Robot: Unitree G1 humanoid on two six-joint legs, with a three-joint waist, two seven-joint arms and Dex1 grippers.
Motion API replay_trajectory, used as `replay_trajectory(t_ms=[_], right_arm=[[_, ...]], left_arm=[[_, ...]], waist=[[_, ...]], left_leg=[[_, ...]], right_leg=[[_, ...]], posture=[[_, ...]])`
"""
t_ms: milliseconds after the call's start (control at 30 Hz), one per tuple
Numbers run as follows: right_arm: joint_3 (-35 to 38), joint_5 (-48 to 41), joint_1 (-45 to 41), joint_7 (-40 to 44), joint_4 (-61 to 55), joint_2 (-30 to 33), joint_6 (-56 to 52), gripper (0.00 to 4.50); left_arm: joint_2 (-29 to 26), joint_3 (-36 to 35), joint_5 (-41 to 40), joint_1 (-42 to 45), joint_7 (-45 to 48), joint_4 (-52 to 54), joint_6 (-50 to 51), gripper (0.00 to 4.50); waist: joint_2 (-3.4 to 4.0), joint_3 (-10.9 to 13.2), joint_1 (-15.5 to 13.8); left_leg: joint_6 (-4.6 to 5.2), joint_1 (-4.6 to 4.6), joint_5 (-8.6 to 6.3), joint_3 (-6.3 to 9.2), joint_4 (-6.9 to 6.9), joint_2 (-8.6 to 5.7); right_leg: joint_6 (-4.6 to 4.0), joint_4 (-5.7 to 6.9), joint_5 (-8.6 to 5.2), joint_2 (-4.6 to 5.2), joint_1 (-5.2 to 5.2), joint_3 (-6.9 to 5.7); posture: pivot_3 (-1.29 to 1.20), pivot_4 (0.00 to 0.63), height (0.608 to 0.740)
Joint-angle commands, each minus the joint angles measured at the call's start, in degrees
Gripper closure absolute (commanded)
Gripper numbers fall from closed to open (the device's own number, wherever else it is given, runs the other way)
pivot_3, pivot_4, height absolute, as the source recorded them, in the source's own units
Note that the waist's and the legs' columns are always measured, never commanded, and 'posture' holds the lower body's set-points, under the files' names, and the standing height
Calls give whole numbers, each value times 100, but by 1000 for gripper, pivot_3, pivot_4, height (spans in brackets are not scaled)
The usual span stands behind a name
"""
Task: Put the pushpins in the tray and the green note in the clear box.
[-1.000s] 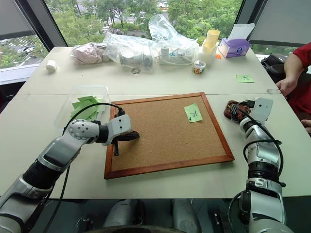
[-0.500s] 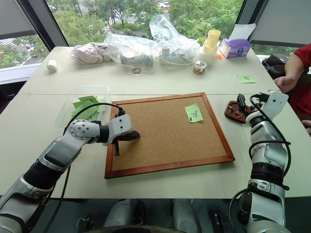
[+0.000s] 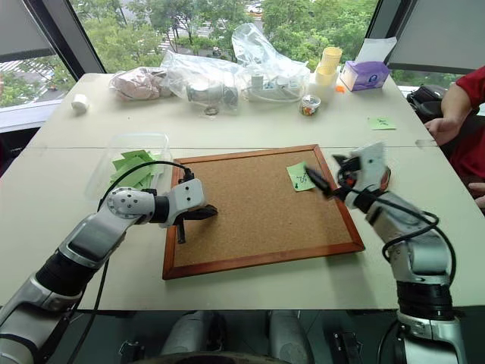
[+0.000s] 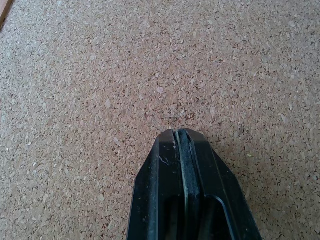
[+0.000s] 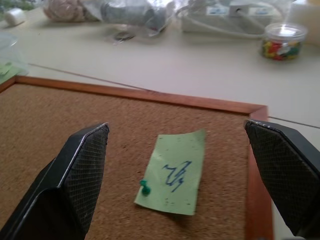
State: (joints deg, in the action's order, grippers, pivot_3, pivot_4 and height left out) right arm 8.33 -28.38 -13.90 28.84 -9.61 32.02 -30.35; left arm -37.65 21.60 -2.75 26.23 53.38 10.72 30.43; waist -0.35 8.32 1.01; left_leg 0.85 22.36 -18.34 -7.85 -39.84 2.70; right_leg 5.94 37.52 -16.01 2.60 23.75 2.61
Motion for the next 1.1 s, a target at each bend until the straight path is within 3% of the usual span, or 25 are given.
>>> replay_trajectory(t_ms=[33,667,967,1100], right_arm=[[-256,256,-2,47,-103,-134,207,59],[-580,818,-118,263,1074,-800,705,59],[-719,1160,-58,303,1353,-858,935,4429],[-725,1222,-20,313,1330,-898,988,4429]], left_arm=[[-47,88,206,-89,-47,-226,97,4500],[-27,61,209,-108,-98,-208,127,4500],[-62,42,206,-144,-104,-161,157,4500],[-72,47,210,-144,-104,-157,157,4500]], waist=[[-1,0,-4],[-2,0,-3],[-4,-1,-1],[-5,-2,3]], left_leg=[[0,0,0,0,0,0],[-2,-1,1,1,-1,0],[-4,-3,2,2,-1,0],[-15,-5,9,4,-1,2]], right_leg=[[0,0,0,0,0,0],[0,-3,0,-2,-3,-5],[0,-4,0,-2,-7,-6],[-1,-4,0,-3,-9,-7]], posture=[[0,150,731],[0,150,731],[0,150,731],[0,150,731]])
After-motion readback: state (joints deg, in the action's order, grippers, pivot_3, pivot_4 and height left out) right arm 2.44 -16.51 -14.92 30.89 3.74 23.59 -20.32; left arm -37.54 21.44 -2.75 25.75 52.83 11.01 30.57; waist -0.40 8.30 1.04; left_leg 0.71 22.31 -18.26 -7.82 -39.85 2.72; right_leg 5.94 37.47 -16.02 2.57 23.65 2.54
